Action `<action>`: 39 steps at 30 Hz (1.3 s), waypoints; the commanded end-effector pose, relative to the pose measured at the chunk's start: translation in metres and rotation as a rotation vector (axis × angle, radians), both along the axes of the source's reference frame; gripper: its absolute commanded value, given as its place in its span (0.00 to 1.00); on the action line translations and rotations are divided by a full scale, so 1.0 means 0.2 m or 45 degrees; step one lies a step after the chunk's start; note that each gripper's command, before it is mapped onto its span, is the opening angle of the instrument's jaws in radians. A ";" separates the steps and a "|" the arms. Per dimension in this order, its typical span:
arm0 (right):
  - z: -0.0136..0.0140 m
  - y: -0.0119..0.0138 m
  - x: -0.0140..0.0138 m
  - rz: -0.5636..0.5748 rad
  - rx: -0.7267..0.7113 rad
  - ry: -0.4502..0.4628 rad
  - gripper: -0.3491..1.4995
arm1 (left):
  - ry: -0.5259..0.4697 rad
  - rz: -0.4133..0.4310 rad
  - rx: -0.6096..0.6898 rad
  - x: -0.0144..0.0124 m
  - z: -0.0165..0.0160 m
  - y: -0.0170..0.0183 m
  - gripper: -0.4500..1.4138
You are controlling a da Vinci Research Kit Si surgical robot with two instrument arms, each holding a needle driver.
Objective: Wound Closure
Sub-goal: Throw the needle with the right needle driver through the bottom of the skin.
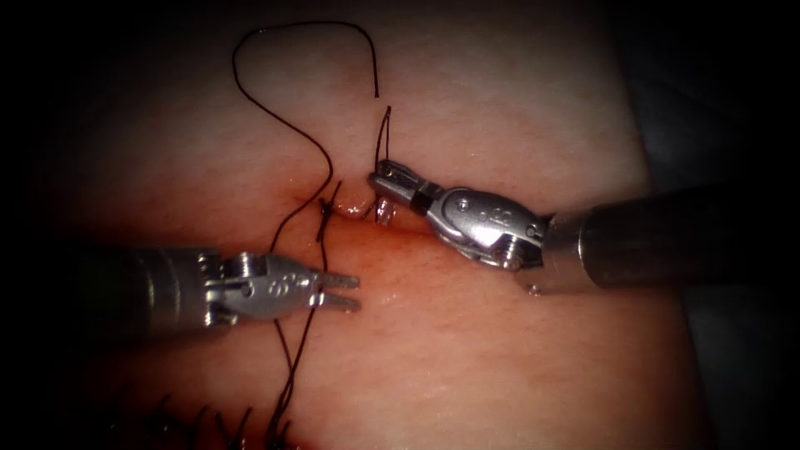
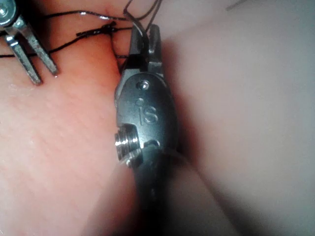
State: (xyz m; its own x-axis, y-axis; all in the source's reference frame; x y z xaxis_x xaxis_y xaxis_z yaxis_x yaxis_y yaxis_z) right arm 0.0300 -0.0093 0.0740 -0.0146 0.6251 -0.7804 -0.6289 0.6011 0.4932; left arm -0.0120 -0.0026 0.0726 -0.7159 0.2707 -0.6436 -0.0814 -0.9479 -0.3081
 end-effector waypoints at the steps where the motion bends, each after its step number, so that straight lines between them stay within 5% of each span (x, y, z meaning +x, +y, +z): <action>1: 0.002 -0.001 0.004 -0.007 0.018 0.008 0.00 | 0.004 0.005 0.001 -0.002 0.004 0.000 0.21; 39: 0.005 0.011 0.003 -0.038 0.443 0.272 0.00 | 0.010 0.061 0.020 0.004 0.020 -0.004 0.15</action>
State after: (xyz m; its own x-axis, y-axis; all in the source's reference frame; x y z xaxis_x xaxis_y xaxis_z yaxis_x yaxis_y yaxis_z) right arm 0.0298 -0.0070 0.0746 -0.1356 0.8568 -0.4975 -0.4719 0.3856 0.7928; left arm -0.0107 -0.0033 0.0761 -0.7334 0.2465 -0.6335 -0.0392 -0.9457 -0.3227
